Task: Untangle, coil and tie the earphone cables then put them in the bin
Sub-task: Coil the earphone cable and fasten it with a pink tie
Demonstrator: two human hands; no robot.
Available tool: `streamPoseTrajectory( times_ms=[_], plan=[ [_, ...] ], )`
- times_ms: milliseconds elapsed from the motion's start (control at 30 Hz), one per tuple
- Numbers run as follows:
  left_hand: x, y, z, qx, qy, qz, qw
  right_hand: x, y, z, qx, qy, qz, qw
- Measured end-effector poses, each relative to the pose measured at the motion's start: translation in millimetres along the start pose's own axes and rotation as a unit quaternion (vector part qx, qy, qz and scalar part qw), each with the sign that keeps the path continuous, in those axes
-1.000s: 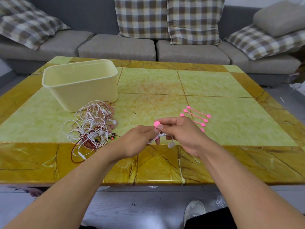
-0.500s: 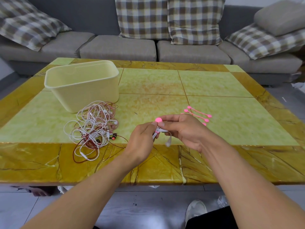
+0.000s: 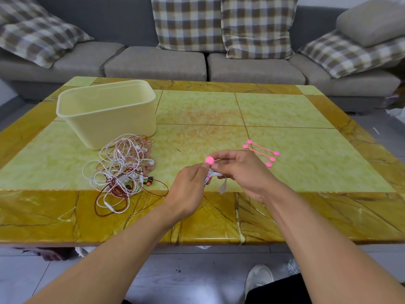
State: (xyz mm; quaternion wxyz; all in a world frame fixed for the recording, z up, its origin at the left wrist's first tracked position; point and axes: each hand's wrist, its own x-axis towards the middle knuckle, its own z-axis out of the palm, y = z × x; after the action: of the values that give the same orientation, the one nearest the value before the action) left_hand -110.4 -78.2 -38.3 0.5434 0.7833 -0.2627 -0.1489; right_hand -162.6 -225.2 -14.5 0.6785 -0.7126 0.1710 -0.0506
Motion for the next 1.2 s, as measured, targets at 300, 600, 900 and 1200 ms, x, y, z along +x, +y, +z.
streamPoseTrajectory(
  times_ms=[300, 600, 900, 1200],
  plan=[
    [4, -2, -17, -0.053, -0.058, -0.035, 0.996, -2, -4, 2, -0.148, 0.021, -0.095, 0.984],
    [3, -8, -16, 0.027, -0.096, -0.019, 0.995, 0, -3, 3, -0.141, 0.02, -0.074, 0.987],
    [7, -6, -16, 0.0, -0.102, -0.068, 0.992, -6, -5, 9, -0.305, 0.077, -0.141, 0.939],
    [13, -3, -14, -0.405, -0.128, -0.27, 0.864, 1, 4, 20, -0.464, 0.132, -0.453, 0.75]
  ],
)
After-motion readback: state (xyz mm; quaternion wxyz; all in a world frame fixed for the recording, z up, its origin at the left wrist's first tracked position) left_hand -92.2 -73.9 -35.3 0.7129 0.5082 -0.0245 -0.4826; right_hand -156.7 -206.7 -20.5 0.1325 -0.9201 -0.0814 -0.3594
